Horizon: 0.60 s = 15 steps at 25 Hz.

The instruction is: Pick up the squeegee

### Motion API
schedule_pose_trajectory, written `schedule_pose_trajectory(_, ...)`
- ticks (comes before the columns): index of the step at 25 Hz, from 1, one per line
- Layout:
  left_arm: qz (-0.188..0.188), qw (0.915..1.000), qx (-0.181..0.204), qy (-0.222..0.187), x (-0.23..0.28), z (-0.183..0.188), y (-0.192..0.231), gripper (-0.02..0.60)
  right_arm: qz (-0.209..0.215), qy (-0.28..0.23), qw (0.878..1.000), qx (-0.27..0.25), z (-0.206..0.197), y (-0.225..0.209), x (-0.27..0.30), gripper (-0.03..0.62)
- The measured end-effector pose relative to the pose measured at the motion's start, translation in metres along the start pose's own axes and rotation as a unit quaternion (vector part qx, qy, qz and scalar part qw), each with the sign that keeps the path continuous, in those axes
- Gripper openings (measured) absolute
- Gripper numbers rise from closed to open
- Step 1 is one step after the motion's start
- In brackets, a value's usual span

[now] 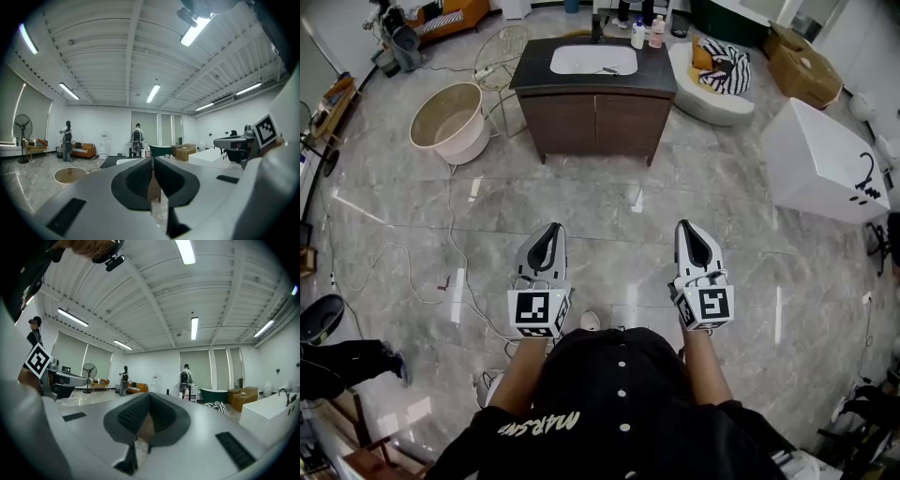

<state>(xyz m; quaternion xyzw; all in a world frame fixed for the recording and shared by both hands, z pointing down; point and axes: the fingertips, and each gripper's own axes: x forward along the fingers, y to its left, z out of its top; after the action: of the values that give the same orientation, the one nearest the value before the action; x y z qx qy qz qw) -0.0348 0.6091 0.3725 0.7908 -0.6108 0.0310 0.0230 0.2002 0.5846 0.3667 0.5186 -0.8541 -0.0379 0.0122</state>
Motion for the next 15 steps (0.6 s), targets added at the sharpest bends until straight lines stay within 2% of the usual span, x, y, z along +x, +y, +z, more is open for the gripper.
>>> schedule_pose_trajectory(8,-0.003,0.9999,-0.003,0.013,0.009,-0.013,0.031,0.023,-0.01,0.011,1.0,-0.001,-0.013,0.016,0.025,-0.002)
schedule_pose_trajectory(15,-0.007,0.9997,-0.004,0.022,0.045,-0.018,0.047,0.022,-0.025,0.014,1.0,0.01,-0.021,0.0,0.059,-0.002)
